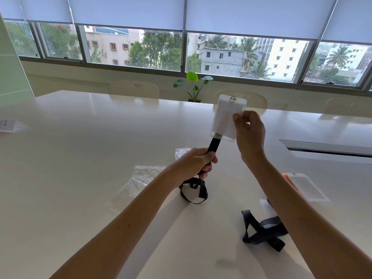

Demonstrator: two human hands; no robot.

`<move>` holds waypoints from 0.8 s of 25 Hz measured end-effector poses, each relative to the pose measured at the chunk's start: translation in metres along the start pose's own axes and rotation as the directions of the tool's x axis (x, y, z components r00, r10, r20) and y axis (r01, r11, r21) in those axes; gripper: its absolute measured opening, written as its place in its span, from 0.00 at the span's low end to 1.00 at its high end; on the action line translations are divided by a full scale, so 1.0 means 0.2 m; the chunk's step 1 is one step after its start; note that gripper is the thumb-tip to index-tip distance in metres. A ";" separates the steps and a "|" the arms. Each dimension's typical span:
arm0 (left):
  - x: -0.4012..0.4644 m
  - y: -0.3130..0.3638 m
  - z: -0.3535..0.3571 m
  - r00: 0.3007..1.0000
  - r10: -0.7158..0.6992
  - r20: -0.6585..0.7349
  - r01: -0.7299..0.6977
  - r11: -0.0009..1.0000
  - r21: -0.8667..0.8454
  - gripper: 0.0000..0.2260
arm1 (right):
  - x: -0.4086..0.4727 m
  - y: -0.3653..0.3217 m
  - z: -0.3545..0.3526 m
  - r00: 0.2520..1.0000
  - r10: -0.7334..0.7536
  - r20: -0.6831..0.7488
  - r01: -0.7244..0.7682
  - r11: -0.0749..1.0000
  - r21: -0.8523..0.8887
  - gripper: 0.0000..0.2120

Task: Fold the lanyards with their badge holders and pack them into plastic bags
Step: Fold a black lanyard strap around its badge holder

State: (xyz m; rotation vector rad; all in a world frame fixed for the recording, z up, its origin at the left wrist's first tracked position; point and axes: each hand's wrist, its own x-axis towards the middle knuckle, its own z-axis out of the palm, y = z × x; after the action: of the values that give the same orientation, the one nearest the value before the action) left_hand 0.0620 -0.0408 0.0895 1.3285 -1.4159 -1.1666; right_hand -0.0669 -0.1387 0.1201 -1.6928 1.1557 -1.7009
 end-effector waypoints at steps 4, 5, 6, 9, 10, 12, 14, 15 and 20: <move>-0.01 0.01 0.02 1.000 0.007 0.015 -0.007 1.000 -0.005 0.13 | -0.01 0.00 0.02 0.982 0.189 0.023 -0.190 0.969 0.155 0.04; -0.01 0.01 0.03 1.000 0.002 0.016 -0.002 1.000 -0.005 0.13 | -0.01 0.01 0.03 0.977 0.211 0.031 -0.213 0.962 0.169 0.04; -0.01 0.01 0.03 1.000 -0.002 0.019 0.002 1.000 -0.006 0.13 | -0.02 0.01 0.03 0.975 0.220 0.034 -0.223 0.961 0.165 0.04; -0.02 0.01 0.03 1.000 0.003 0.026 -0.003 1.000 -0.002 0.13 | -0.03 0.03 0.04 0.983 0.181 0.024 -0.182 0.978 0.102 0.04; -0.03 0.02 0.02 0.999 0.009 0.031 -0.009 1.000 -0.003 0.13 | -0.03 0.04 0.04 0.992 0.125 0.019 -0.126 0.991 0.053 0.04; -0.04 0.05 -0.02 0.997 0.041 0.064 -0.037 0.998 -0.060 0.12 | -0.04 0.06 0.03 0.998 -0.049 0.033 0.052 0.994 -0.092 0.05; -0.05 0.11 -0.08 0.991 0.101 0.084 -0.087 0.984 -0.158 0.12 | -0.05 0.07 0.00 0.977 -0.192 0.095 0.207 0.960 -0.191 0.06; -0.05 0.15 -0.11 0.989 0.126 0.076 -0.109 0.975 -0.193 0.12 | -0.05 0.08 -0.01 0.962 -0.236 0.138 0.262 0.940 -0.220 0.06; -0.01 0.31 -0.28 0.994 0.108 -0.005 -0.101 0.901 -0.421 0.09 | -0.04 0.06 -0.07 0.880 -0.267 0.393 0.374 0.900 -0.225 0.04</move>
State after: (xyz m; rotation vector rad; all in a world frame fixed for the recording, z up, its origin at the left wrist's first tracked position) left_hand 0.1046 -0.0439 0.1625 0.9281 -1.1461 -1.3239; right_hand -0.0830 -0.1351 0.1065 -2.3809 1.0320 -1.3566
